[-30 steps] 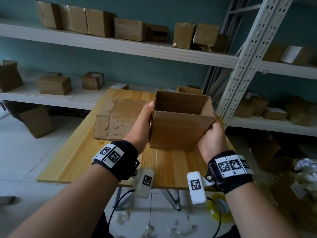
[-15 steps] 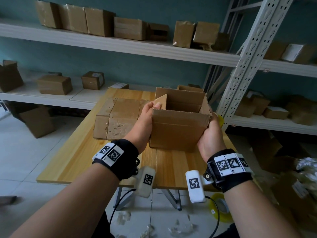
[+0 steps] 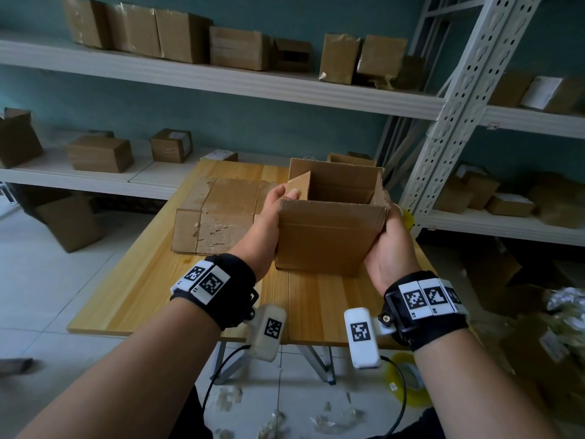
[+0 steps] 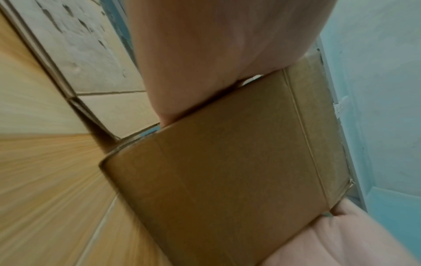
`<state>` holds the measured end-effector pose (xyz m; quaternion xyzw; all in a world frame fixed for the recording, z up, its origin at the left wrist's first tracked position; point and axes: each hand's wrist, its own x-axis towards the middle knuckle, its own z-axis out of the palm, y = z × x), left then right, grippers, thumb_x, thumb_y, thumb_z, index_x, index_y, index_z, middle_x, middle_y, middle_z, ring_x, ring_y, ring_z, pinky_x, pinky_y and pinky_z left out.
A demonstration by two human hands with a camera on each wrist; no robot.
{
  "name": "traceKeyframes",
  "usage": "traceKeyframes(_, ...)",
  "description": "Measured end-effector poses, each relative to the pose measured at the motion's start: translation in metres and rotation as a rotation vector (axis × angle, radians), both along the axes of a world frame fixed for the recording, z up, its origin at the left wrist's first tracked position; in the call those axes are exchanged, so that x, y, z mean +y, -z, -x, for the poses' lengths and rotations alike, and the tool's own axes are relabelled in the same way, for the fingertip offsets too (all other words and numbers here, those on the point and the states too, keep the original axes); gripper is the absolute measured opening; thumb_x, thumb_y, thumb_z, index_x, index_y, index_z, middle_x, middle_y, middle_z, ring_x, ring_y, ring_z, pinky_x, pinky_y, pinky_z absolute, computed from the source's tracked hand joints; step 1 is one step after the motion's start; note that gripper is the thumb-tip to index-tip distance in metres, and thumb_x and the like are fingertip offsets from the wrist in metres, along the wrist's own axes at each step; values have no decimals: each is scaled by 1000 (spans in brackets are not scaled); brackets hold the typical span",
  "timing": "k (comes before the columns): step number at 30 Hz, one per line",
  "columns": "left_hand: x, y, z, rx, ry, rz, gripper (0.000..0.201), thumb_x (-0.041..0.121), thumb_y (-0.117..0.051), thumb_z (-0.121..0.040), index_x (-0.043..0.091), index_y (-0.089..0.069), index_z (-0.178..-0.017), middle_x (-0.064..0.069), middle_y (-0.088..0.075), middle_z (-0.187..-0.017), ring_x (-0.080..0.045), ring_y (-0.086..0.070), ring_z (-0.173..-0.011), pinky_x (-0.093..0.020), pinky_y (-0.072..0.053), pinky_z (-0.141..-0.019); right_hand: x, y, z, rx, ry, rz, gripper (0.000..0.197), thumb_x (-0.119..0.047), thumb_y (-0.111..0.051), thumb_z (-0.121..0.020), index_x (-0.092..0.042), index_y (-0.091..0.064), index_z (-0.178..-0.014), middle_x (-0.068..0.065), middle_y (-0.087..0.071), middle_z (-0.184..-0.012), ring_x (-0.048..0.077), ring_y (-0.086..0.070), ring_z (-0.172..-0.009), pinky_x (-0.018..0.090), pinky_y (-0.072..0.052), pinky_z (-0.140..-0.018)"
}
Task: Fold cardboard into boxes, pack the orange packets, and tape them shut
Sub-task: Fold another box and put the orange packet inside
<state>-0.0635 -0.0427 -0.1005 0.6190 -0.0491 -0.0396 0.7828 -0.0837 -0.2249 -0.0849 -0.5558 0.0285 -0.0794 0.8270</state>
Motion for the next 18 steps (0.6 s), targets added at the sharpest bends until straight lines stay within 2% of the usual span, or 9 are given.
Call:
traceKeyframes(3,0,0,0,1,9,4,65,66,-54,-88,44,-33,-145,-7,-56,-139,-29,-63,-123,-46,-58,-97,-2,1,-2,-6,2,-5,49,-51,-42,-109,-20,-65,-139,4,-79,-119,18,-75,-111,44,-53,-107)
traceKeyframes(5,0,0,0,-4,14,14,61,63,-55,-93,42,-34,-146,-8,-56,-137,-30,-63,-122,-48,-58,-98,-2,4,-5,-5,-5,18,49,-50,-45,-109,-22,-58,-147,7,-75,-129,21,-72,-118,44,-53,-106)
traceKeyframes(8,0,1,0,1,26,25,67,63,-57,-90,38,-38,-149,-10,-59,-138,-30,-65,-122,-48,-59,-97,-3,11,-11,1,12,59,53,-33,-52,-109,-34,-40,-160,7,-60,-149,23,-63,-131,41,-53,-102)
traceKeyframes(11,-1,0,1,3,17,16,60,64,-56,-91,41,-39,-144,-8,-60,-137,-29,-65,-122,-50,-58,-101,-2,11,-16,16,40,46,56,-29,-51,-109,-35,-34,-162,10,-52,-156,27,-56,-138,41,-51,-102)
traceKeyframes(14,-2,-2,2,10,15,24,39,55,-48,-107,41,-38,-143,-6,-59,-133,-27,-65,-118,-46,-58,-97,-1,10,-18,24,59,35,54,-30,-49,-110,-34,-35,-162,9,-55,-153,22,-61,-127,34,-53,-89)
traceKeyframes(16,-4,-3,2,19,9,32,35,52,-44,-109,41,-38,-141,-5,-60,-131,-25,-65,-117,-43,-58,-94,-1,10,-18,36,74,21,53,-31,-50,-110,-34,-36,-161,9,-57,-149,17,-64,-115,32,-52,-80)
traceKeyframes(18,-6,-4,3,29,6,40,36,52,-45,-109,41,-39,-142,-4,-61,-130,-25,-65,-117,-44,-58,-94,-2,10,-19,51,80,-3,53,-33,-51,-109,-34,-38,-160,8,-59,-147,18,-64,-115,33,-51,-81)
